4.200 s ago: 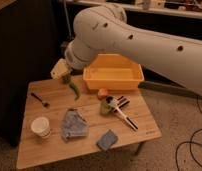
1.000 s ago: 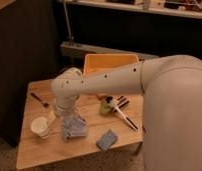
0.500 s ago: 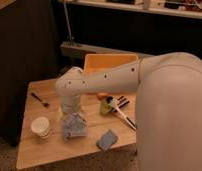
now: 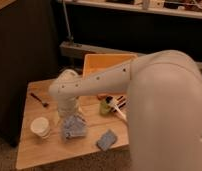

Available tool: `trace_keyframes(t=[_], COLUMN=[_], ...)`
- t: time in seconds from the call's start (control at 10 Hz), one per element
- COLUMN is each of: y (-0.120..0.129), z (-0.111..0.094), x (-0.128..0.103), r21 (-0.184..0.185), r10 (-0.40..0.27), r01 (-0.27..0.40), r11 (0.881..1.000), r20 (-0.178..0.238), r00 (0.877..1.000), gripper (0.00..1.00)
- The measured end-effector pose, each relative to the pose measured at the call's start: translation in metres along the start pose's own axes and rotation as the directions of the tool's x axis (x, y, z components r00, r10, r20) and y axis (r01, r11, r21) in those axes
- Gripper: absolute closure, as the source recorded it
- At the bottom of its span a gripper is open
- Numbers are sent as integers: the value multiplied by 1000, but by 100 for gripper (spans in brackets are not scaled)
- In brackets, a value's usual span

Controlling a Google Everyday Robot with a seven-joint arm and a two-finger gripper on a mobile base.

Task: Wipe table surface with towel

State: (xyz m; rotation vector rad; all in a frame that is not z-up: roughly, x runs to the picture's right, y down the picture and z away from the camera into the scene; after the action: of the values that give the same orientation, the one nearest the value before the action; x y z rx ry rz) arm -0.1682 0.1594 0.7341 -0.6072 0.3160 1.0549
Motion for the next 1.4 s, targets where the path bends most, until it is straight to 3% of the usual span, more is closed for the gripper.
trace_keyframes(t=[0.2, 0.5, 0.6, 0.9, 1.2, 1.4], y=[7, 0, -6, -32, -33, -32], z=[25, 57, 66, 83, 93, 97], x=[6, 12, 11, 6, -1, -4], r21=[120, 159, 153, 86, 14, -23], r10=[-13, 3, 20, 65, 79, 82], r01=[11, -6, -21, -63, -79, -82], r11=[993, 987, 988, 994, 997, 996], r20=[14, 16, 11, -14, -32, -37], r00=[1000, 1000, 1000, 998, 996, 996], gripper=[20, 20, 20, 20, 22, 36])
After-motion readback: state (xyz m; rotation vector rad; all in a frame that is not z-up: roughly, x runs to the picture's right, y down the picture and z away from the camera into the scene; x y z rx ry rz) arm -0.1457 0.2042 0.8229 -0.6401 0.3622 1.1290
